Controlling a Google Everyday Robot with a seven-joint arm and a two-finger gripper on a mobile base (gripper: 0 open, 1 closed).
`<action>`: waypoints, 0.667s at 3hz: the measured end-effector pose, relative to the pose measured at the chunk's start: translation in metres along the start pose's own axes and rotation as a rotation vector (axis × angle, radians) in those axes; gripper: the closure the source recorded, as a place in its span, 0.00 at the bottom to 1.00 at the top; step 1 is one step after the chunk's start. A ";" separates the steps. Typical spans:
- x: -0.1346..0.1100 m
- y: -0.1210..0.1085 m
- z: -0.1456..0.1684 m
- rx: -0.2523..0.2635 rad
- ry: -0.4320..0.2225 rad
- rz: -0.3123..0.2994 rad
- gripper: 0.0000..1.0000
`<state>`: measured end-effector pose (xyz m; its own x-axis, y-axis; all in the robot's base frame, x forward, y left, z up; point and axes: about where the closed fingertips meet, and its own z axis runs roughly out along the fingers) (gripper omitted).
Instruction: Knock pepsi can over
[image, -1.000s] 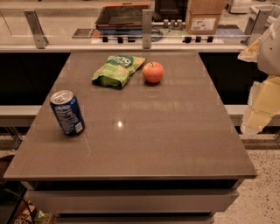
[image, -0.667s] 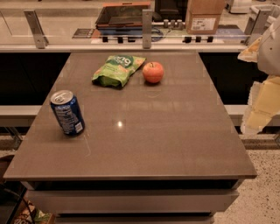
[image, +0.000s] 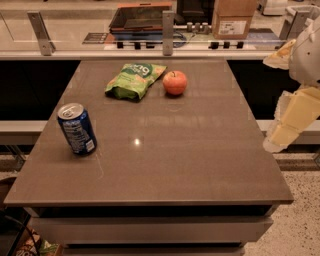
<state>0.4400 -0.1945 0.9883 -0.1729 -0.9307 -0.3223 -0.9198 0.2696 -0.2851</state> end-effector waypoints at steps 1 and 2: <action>-0.028 0.005 0.007 -0.007 -0.129 -0.022 0.00; -0.066 0.012 0.022 -0.022 -0.280 -0.071 0.00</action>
Offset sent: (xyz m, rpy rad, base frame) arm 0.0156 0.1259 -0.0051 0.4192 -0.1290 0.2857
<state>0.4476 -0.1244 0.9865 -0.0063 -0.8420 -0.5394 -0.9340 0.1977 -0.2977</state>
